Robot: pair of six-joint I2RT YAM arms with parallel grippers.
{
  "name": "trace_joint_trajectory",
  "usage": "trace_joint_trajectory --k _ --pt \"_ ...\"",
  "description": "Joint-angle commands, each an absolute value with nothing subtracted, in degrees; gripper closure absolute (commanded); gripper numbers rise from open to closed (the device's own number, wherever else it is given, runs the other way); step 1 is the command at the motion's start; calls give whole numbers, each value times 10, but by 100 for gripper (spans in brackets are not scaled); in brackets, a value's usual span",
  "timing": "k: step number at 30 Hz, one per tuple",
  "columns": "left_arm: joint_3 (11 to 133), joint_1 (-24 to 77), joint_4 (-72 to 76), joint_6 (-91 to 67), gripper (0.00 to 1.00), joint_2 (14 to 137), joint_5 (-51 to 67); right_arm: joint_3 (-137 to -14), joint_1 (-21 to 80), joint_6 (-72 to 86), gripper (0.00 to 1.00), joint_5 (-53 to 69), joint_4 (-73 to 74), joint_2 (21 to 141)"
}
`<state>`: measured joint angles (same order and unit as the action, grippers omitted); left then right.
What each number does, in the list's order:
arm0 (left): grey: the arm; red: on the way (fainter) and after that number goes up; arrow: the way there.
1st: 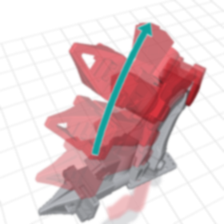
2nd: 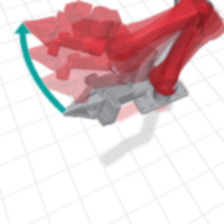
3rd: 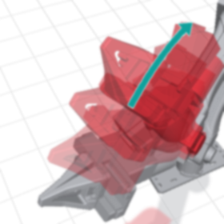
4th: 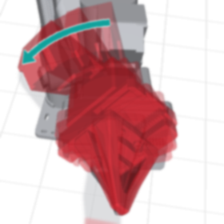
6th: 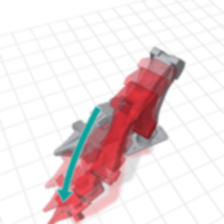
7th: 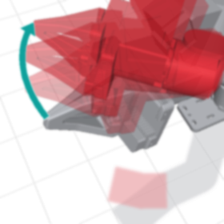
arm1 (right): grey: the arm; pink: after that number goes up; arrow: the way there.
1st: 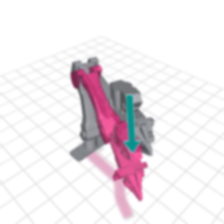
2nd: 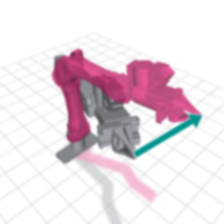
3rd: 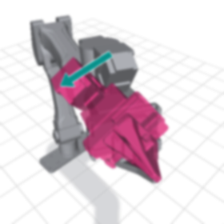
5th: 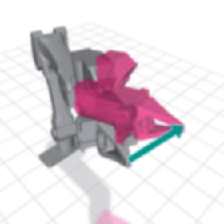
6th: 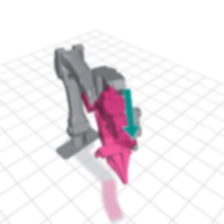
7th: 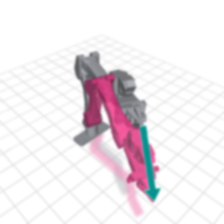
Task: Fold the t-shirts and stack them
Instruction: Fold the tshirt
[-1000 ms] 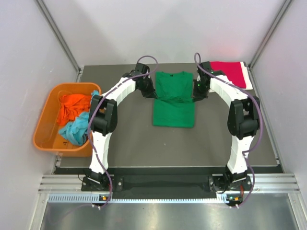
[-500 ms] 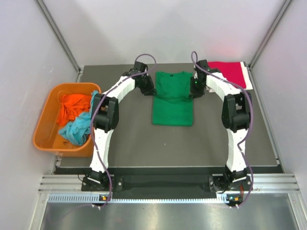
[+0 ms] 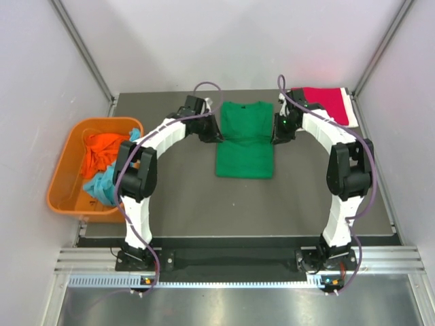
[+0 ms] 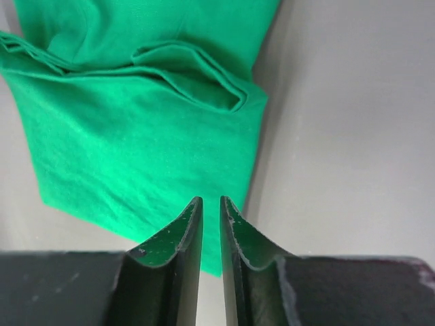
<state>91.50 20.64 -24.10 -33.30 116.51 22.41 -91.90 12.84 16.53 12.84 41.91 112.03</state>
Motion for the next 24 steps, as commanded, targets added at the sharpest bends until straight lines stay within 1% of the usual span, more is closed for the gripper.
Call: trace_joint_trajectory --k 1,4,8,16,24 --pt "929 231 -191 -309 82 1171 243 -912 128 156 84 160 383 1112" --pt "942 232 -192 -309 86 1191 228 -918 127 160 84 170 367 1131" --pt "988 231 -214 -304 86 1240 220 -951 127 162 84 175 364 1176" --pt "1080 227 -223 -299 83 1305 177 -1055 116 167 83 141 390 1250" --pt "1132 220 -212 -293 82 1345 150 -1107 103 170 83 134 389 1303"
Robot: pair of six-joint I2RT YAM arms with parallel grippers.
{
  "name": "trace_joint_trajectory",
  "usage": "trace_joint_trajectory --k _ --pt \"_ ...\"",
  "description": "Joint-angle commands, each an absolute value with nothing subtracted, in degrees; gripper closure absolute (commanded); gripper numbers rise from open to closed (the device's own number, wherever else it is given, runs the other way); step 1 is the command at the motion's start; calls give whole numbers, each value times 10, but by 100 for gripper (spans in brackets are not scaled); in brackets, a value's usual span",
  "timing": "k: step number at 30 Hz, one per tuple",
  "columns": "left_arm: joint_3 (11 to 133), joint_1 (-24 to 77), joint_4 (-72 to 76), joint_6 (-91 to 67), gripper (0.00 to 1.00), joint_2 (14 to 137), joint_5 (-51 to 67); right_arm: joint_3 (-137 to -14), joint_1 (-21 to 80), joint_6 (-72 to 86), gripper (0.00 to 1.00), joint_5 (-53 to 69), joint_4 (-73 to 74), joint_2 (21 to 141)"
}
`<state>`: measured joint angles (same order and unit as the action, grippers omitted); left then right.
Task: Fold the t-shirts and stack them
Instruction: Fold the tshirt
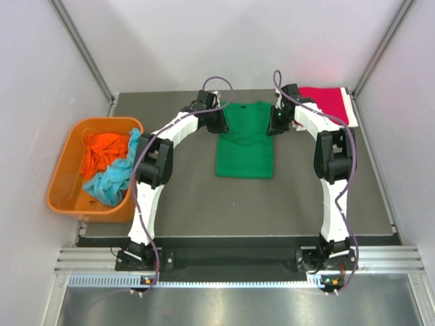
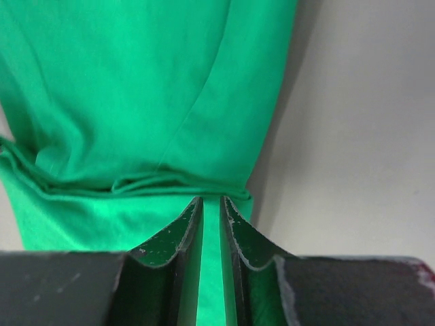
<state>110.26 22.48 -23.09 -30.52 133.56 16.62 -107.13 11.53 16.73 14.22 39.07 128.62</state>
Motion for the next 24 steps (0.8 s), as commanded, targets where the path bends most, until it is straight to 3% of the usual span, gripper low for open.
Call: trace_joint_trajectory --k 1,11,15,16,21,24 --pt "1135 219 -208 -293 82 1349 151 -1112 102 170 83 135 388 1306" --pt "1169 193 -227 -294 79 1346 146 -1138 93 171 81 129 424 1286" --pt "1149 175 -251 -273 69 1268 114 -1075 92 169 66 127 427 1189" --pt "1133 174 -258 -268 64 1251 109 -1041 93 169 62 131 428 1173" --pt "1029 179 -275 -269 59 1151 162 -904 94 171 53 167 403 1061" --pt "885 198 -251 -275 58 1091 180 -805 93 170 51 199 385 1017"
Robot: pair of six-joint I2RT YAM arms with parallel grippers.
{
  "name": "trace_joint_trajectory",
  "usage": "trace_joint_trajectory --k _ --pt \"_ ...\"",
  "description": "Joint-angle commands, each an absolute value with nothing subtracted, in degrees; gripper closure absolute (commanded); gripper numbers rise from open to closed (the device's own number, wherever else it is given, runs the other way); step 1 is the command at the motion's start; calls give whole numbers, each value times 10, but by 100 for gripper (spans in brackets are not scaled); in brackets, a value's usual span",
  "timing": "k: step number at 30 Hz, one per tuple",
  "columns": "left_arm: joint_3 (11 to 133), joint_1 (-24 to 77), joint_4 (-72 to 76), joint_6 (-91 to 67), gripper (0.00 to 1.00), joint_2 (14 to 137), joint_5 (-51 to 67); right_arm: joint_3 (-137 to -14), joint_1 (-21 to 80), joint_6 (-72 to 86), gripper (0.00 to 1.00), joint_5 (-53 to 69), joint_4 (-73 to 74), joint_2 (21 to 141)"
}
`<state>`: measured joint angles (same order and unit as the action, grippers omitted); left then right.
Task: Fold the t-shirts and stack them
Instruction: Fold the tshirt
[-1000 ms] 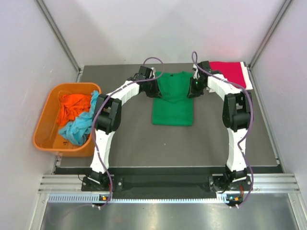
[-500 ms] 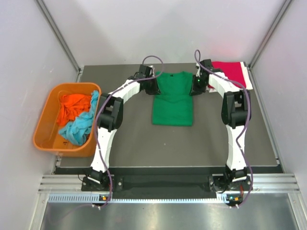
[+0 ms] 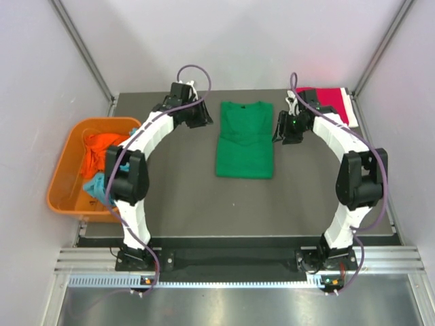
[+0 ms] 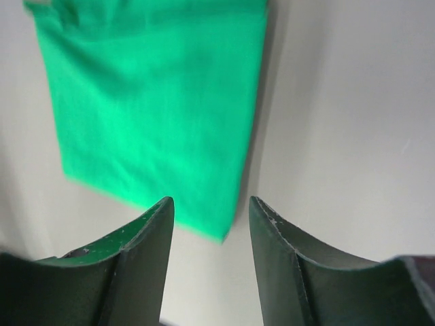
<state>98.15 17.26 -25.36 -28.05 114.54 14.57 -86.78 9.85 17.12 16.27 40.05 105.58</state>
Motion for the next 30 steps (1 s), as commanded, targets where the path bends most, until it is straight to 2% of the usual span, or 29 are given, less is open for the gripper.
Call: trace_joint_trajectory --k 1,6,9,25,29,30 --pt "856 203 -227 -275 58 1064 185 -789 93 168 51 200 377 1006" --pt "726 228 -181 -289 59 1018 181 -697 94 165 57 235 346 978" --pt "696 230 -169 -288 59 1014 191 -664 94 165 57 239 321 976" --pt "635 243 -91 -311 58 1077 239 -597 97 156 57 287 222 1012" --pt "633 250 -100 -307 61 1085 223 -587 97 152 60 295 210 1019" --pt "631 250 -101 -305 65 1087 221 -581 97 155 61 299 204 1020"
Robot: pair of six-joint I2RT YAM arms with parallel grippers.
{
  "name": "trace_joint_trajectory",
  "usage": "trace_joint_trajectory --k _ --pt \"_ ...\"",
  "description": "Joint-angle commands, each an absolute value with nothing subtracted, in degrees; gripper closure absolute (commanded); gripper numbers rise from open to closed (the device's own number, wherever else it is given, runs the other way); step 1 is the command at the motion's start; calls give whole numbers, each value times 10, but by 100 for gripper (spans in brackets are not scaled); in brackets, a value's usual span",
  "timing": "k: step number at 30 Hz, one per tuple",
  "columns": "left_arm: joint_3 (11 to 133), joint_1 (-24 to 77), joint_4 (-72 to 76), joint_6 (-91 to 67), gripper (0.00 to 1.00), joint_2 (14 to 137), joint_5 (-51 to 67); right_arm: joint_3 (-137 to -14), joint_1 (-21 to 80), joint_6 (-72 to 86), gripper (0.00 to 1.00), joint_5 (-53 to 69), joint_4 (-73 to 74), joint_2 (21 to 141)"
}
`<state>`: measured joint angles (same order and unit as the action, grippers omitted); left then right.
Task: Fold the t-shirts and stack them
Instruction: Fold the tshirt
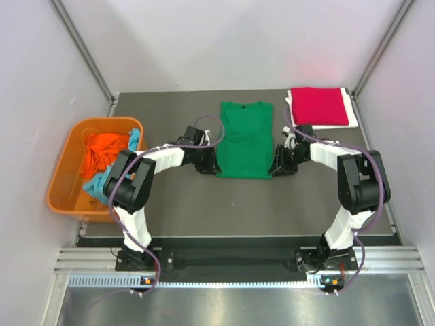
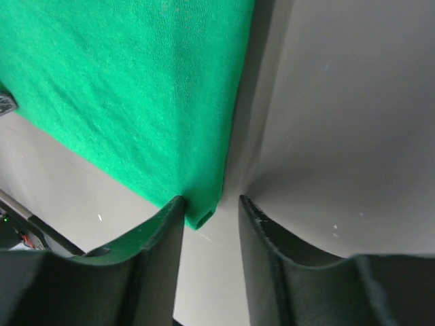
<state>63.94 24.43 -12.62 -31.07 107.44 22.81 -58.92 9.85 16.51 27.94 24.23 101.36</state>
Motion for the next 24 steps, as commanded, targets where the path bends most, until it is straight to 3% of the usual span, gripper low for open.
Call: trace_joint_trajectory --k 1,2,3,5,6,10,24 --pt "630 250 -103 -305 71 1089 219 -578 97 156 63 301 201 1024" --pt "628 250 -105 -307 78 1091 218 -575 97 156 67 306 198 1026" --pt "628 250 -109 -309 95 1092 214 -569 97 157 82 314 195 1027" --pt "626 250 -126 -321 100 1092 200 -562 97 162 98 302 200 1022" --pt "625 250 -135 -325 100 1090 195 -554 97 164 100 281 212 1017" --pt "601 264 -195 -337 100 1047 147 -520 98 180 100 239 236 960" --pt "425 308 -193 -391 99 890 163 -380 145 230 100 199 272 808"
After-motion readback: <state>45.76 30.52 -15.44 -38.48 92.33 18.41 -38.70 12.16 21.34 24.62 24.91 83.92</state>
